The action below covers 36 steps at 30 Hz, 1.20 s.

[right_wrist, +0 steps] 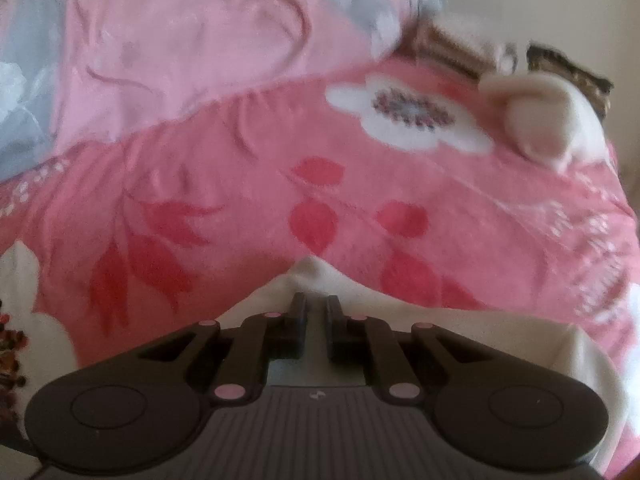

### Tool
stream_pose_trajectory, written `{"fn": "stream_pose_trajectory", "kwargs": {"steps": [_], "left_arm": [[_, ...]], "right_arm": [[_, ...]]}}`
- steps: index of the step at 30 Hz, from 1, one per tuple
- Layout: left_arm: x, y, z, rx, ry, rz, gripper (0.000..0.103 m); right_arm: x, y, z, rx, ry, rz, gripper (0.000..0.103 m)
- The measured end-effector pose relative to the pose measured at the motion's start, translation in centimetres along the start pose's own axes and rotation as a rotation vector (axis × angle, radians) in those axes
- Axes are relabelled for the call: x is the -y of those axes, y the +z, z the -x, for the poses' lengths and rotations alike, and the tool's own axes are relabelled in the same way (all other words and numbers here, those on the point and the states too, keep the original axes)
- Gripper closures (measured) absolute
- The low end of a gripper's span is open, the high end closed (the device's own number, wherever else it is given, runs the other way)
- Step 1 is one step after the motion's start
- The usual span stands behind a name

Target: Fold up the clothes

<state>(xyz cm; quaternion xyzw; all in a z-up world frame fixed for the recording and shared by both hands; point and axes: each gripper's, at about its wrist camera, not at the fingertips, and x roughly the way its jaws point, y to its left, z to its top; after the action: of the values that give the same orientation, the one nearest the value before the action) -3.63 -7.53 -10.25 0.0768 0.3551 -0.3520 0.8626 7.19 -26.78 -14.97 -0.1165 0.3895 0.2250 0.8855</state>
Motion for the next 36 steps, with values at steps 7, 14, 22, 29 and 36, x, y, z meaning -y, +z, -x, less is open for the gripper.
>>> {"fn": "stream_pose_trajectory", "kwargs": {"steps": [7,14,22,29,36], "left_arm": [[0.1,-0.1,0.1,-0.007,-0.003,0.01,0.053],[-0.4,-0.1,0.0,-0.019,-0.015,0.049,0.052],[-0.2,-0.3,0.1,-0.028,-0.014,0.051,0.052],[-0.3,0.0,0.0,-0.041,-0.012,0.052,0.052],[-0.7,-0.2,-0.4,-0.064,-0.019,0.084,0.051]], "right_arm": [[0.3,2.0,5.0,-0.001,0.02,-0.086,0.094],[0.3,-1.2,2.2,-0.05,0.008,-0.099,0.097],[-1.5,-0.6,4.6,-0.055,0.009,-0.043,0.096],[-1.3,-0.9,4.7,-0.047,-0.004,-0.104,0.097],[-4.1,-3.8,4.4,-0.022,-0.002,0.038,0.099]]}}
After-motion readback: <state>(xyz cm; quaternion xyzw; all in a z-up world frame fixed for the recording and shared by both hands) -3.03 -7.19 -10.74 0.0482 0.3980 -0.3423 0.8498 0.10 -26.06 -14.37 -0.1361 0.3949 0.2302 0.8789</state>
